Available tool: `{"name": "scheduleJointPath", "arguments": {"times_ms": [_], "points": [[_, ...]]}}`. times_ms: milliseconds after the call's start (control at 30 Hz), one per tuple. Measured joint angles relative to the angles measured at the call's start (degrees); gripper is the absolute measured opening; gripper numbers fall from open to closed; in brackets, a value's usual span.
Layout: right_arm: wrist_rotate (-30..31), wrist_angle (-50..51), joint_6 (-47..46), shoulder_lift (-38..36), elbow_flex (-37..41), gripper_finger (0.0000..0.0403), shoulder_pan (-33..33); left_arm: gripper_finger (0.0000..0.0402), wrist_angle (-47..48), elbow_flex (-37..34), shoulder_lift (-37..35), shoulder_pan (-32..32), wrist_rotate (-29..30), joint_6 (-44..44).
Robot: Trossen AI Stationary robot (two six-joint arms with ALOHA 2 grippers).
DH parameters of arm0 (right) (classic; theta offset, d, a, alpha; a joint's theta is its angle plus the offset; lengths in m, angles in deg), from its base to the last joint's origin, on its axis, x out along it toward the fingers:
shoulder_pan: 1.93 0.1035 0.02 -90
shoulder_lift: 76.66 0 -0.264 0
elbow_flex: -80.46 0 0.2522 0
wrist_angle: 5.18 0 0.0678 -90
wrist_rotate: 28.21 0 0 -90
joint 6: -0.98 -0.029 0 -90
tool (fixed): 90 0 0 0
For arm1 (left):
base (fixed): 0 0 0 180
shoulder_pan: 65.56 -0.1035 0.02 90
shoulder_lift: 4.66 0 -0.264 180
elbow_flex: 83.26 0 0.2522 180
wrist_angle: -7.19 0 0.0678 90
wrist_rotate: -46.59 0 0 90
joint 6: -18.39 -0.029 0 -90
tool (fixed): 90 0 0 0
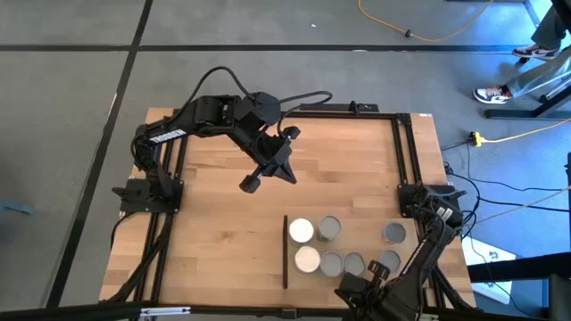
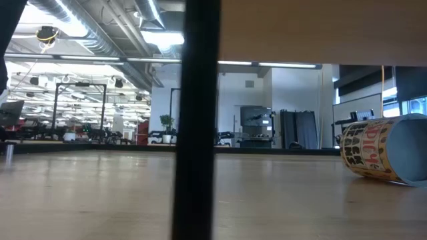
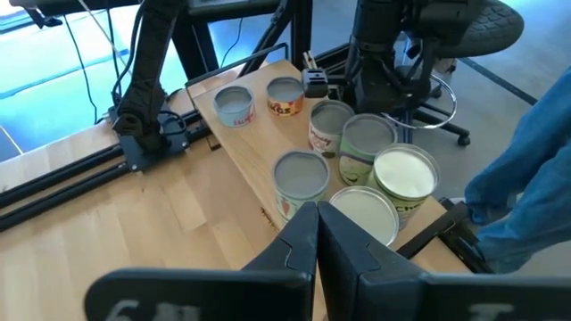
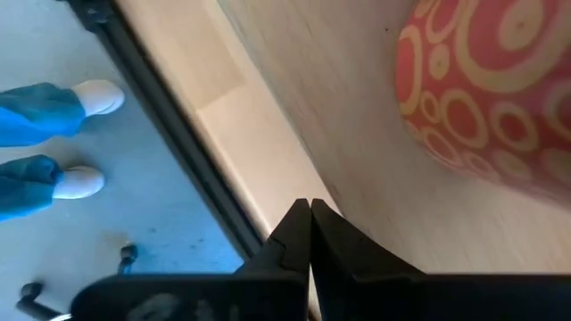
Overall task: Pick and place cans onto a shelf
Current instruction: Adjust the shelf
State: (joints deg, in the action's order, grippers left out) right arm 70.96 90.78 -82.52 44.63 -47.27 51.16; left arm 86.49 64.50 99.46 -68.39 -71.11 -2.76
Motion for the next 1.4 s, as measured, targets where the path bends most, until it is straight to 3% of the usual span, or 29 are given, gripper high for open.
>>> {"name": "scheduleJointPath", "arguments": {"times_ms": [733, 1000, 1100, 1267, 1400], "points": [[9.24, 7.97, 2.94, 0.0, 0.0, 0.0005, -2.78, 0.0, 0.0, 0.0, 0.0, 0.0, 0.0, -0.41], [9.49, 7.93, 5.1, 0.0, -0.03, 0.0005, -3.6, 0.0, 0.0, 0.0, 0.0, -0.02, -0.02, -0.42], [10.28, 8.01, 7.56, 0.0, -2.17, 0.0005, -3.54, 0.0, 0.0, 0.0, 0.02, -0.02, -0.01, -0.42], [16.61, 7.82, 11.82, -0.04, -8.02, 0.0005, -3.24, 0.0, 0.0, 0.0, 0.02, -0.02, -0.02, -0.42], [16.82, 7.81, 13.3, -0.11, -10.34, 0.0005, -3.22, 0.0, 0.0, 0.0, 0.02, -0.02, -0.02, -0.44]]}}
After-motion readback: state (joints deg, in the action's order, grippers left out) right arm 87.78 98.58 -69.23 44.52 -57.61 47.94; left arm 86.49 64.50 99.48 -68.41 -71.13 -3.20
